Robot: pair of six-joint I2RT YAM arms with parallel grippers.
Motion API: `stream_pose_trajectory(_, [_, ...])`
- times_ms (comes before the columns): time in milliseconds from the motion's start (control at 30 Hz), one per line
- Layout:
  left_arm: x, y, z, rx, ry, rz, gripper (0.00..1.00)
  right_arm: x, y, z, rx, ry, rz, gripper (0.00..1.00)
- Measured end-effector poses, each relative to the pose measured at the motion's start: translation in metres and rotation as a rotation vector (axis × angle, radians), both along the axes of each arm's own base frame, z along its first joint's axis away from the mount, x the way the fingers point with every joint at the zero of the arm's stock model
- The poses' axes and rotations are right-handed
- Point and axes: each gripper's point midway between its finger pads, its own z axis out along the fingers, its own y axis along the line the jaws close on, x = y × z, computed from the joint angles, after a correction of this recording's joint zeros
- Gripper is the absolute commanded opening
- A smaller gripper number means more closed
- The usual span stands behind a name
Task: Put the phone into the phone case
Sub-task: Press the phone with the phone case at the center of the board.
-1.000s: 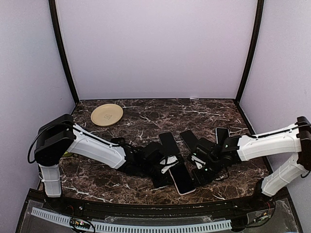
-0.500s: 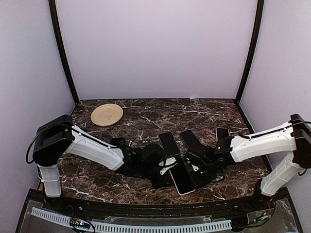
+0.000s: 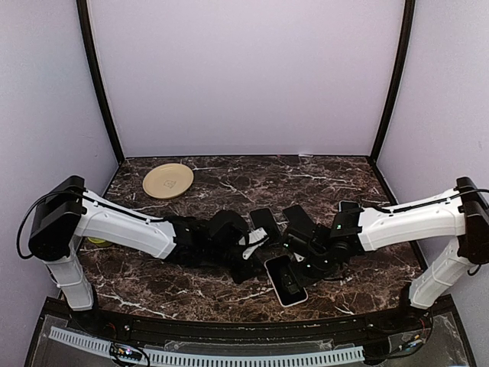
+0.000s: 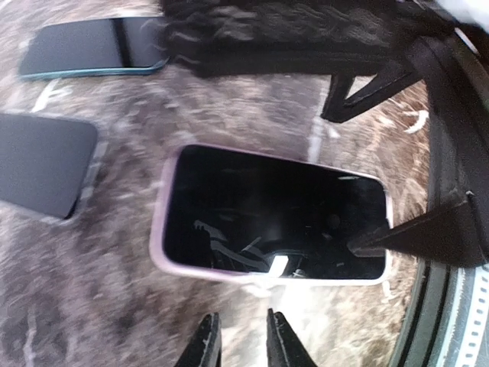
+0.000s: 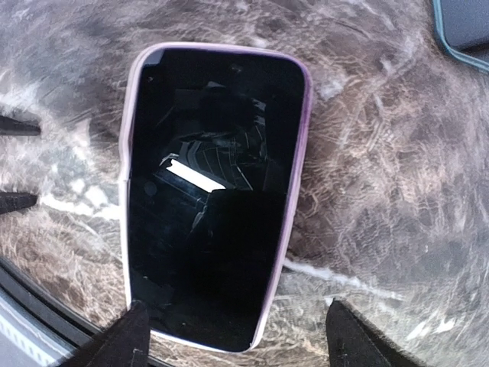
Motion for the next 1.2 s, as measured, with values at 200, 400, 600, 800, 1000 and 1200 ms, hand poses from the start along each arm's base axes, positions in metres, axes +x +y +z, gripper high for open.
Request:
stream_pose_trajectory(200, [0.03,0.03,0.003,0.023,-0.004,0.145,0.26,0.005,0.013,-0.002,0.041,-0.022,-0.027,0.98])
stream_pose_trajectory(400, [0.05,0.057,0.003,0.037,-0.01,0.259,0.27,0.0,0.025,-0.016,0.043,-0.012,-0.028,0.98])
stream_pose_trajectory(600, [0.052,0.059,0.005,0.035,-0.016,0.278,0.27,-0.005,0.027,-0.025,0.027,-0.005,-0.026,0.99])
stream_pose_trajectory(800, [0.049,0.057,0.005,0.028,0.001,0.263,0.27,-0.004,0.024,-0.02,0.02,-0.019,-0.015,0.99])
stream_pose_trajectory(1000, [0.04,0.051,-0.001,0.027,0.039,0.226,0.27,0.012,0.021,0.003,0.084,-0.033,0.02,0.88])
stream_pose_trajectory(1200, [0.032,0.033,-0.009,0.041,0.052,0.182,0.26,0.045,0.005,0.012,0.112,-0.046,-0.009,0.46])
